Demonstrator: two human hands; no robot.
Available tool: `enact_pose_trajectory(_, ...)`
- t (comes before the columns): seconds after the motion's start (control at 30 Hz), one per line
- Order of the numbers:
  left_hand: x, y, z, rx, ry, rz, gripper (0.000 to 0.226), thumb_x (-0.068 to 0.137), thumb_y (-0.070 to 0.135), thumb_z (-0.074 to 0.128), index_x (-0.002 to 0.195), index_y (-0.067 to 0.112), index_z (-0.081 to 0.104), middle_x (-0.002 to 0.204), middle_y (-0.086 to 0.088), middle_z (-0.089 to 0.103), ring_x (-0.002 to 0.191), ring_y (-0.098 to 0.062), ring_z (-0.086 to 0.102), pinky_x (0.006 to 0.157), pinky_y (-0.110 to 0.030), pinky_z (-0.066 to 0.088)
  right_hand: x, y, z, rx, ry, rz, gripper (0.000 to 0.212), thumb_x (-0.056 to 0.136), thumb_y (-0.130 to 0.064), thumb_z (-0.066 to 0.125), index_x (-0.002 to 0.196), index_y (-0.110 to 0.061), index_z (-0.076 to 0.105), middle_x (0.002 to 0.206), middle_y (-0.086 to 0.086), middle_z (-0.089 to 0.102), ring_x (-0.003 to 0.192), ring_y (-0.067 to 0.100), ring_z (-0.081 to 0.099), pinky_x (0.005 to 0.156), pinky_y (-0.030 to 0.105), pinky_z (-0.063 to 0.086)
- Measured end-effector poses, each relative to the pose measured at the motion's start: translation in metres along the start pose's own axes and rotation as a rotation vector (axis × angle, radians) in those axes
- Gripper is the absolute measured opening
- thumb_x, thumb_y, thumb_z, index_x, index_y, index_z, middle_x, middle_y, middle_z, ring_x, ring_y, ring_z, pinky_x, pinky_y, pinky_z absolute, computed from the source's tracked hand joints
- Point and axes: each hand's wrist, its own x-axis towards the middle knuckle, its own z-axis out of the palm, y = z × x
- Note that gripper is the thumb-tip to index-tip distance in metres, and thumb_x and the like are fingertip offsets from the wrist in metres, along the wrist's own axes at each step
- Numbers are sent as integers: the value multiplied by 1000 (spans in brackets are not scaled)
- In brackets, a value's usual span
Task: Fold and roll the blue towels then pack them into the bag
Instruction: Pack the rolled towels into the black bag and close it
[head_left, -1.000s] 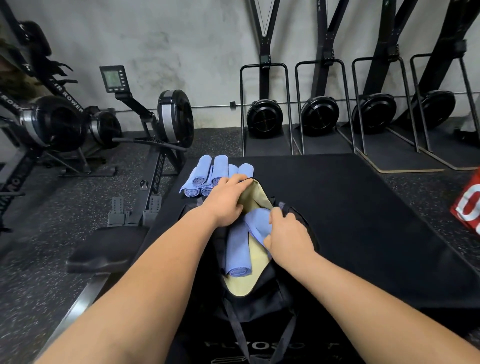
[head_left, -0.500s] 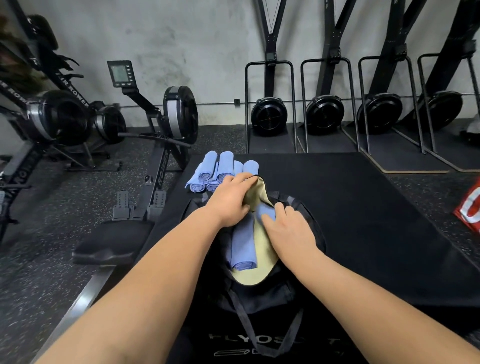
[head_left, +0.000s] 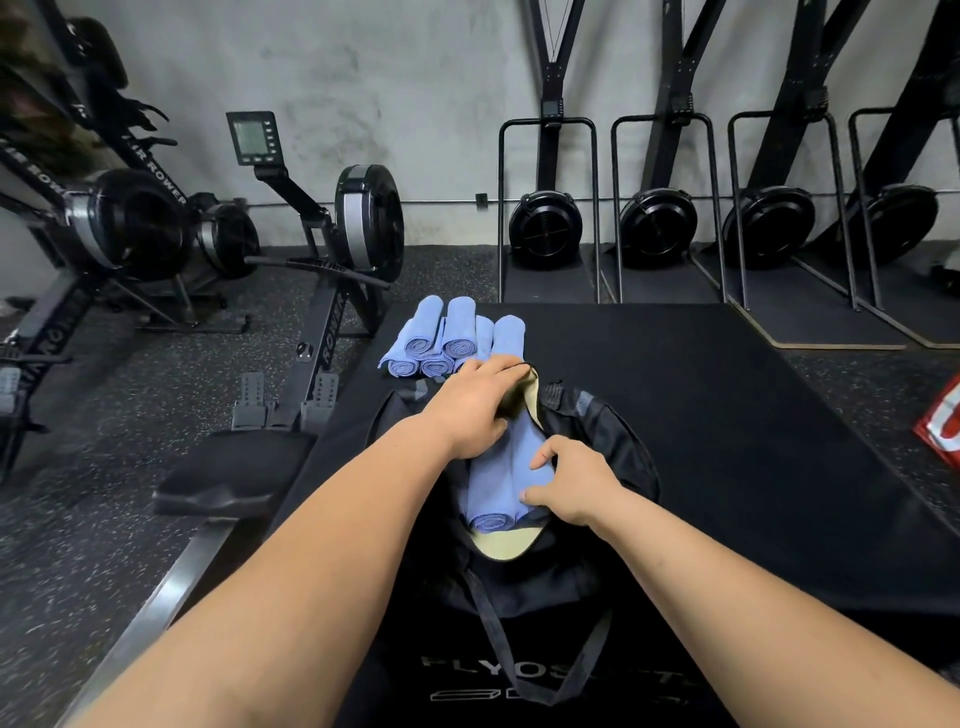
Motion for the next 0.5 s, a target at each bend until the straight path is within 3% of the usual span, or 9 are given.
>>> enact_pose_trajectory(0.1, 0, -2, 0, 4, -12, -7, 81, 84, 6, 66, 159, 22, 40, 164, 8, 35, 133, -33, 39, 115, -46, 37, 2, 8, -2, -21, -89, -25, 36, 79, -38, 84, 99, -29, 56, 88, -4, 61, 69, 12, 53, 61, 28, 42)
enact_pose_trajectory(0.17, -1, -4, 0, 21, -18, -9, 81, 85, 7, 66, 160, 23, 39, 164, 8, 34, 134, -32, 39, 115, -47, 38, 6, 11, -3, -36, -65, -43, 30, 85, -45, 78, 97, -30, 56, 88, -2, 64, 77, 17, 58, 68, 31, 43)
enact_pose_trajectory(0.23, -1, -5, -2, 36, -11, -1, 80, 85, 7, 65, 159, 25, 40, 164, 8, 35, 135, -32, 39, 115, -49, 39, 11, 11, -2, -84, -8, -72, 26, 92, -44, 72, 110, -34, 58, 106, 6, 66, 97, 25, 61, 79, 34, 43)
enact_pose_trajectory(0.33, 0, -4, -3, 93, 0, 45, 76, 83, 3, 61, 153, 32, 50, 165, 7, 34, 135, -31, 35, 117, -44, 35, 11, 9, 6, -159, -22, -97, 57, 97, -34, 69, 150, -34, 49, 142, 10, 54, 128, 30, 55, 105, 38, 45)
enact_pose_trajectory(0.4, 1, -5, 0, 166, 3, 108, 71, 82, 2, 60, 145, 36, 60, 169, 4, 29, 144, -34, 30, 121, -46, 32, 8, 8, 9, -140, -35, -103, 65, 97, -31, 69, 157, -33, 44, 151, 6, 48, 136, 28, 51, 111, 40, 43)
enact_pose_trajectory(0.5, 7, -4, 4, 283, -9, 224, 66, 87, 2, 58, 143, 36, 63, 171, 5, 27, 150, -37, 26, 120, -54, 32, 8, 13, 4, -59, -22, -138, 69, 92, -29, 74, 156, -32, 46, 154, -2, 52, 138, 20, 51, 112, 31, 42)
